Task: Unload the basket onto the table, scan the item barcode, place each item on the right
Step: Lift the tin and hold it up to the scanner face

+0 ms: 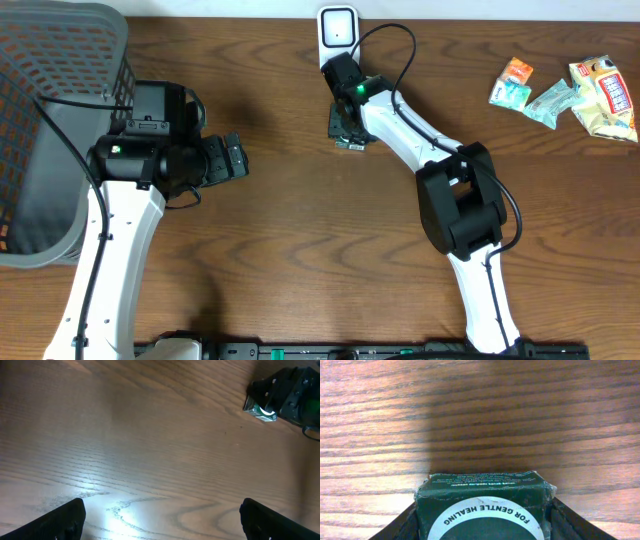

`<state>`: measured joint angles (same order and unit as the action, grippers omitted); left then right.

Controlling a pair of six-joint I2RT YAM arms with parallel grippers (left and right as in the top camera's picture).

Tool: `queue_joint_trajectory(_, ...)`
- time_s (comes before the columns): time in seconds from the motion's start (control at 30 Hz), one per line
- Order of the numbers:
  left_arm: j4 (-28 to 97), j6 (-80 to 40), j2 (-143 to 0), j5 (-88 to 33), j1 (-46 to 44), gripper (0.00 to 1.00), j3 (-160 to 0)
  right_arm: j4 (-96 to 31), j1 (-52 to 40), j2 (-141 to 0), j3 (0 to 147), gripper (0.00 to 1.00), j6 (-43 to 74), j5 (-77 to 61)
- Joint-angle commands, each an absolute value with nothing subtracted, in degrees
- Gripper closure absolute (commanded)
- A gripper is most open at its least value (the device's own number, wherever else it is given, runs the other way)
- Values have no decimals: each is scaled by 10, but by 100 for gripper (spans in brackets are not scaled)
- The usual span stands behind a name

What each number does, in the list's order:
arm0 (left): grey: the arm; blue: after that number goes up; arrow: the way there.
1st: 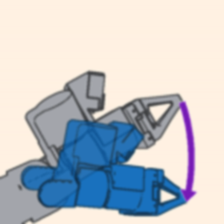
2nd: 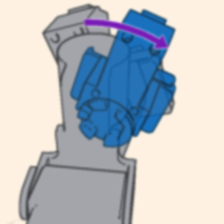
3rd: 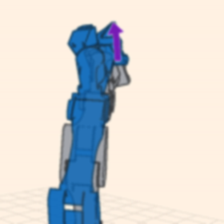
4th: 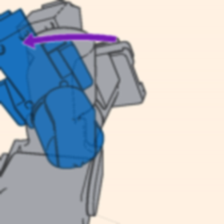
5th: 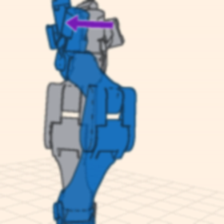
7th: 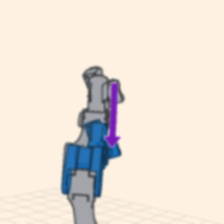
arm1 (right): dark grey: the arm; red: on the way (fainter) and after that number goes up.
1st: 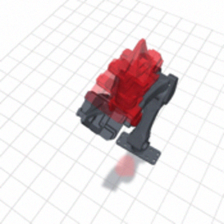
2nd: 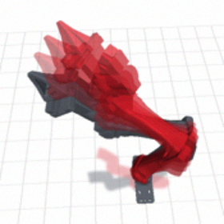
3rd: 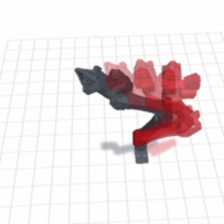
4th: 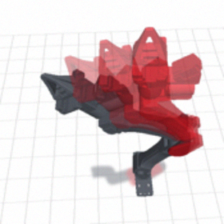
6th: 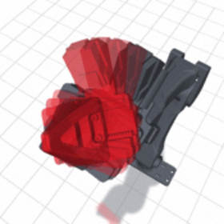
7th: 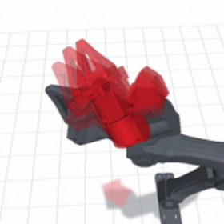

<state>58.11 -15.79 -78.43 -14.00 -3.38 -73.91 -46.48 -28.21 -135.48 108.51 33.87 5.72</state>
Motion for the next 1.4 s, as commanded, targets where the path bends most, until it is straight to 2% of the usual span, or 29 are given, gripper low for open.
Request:
queue_joint_trajectory(0.0,582,-152,-784,-136,-31,3,-741,-470,-281,-1347,1073,62,328,28)
queue_joint_trajectory(0.33,582,-152,-784,-136,-31,2,-741,-476,-281,-1337,1073,64,324,28)
queue_joint_trajectory(0.57,582,-152,-784,-136,-31,2,-741,-434,-281,-1278,1073,62,272,31)
queue_joint_trajectory(0.77,582,-152,-784,-136,-31,2,-741,-307,-281,-1250,1073,57,176,42)
queue_joint_trajectory(1.03,582,-152,-784,-136,-31,2,-741,-157,-281,-1265,1072,57,161,174)
queue_joint_trajectory(1.37,582,-152,-784,-136,-31,3,-741,61,-276,-1309,1071,55,48,177)
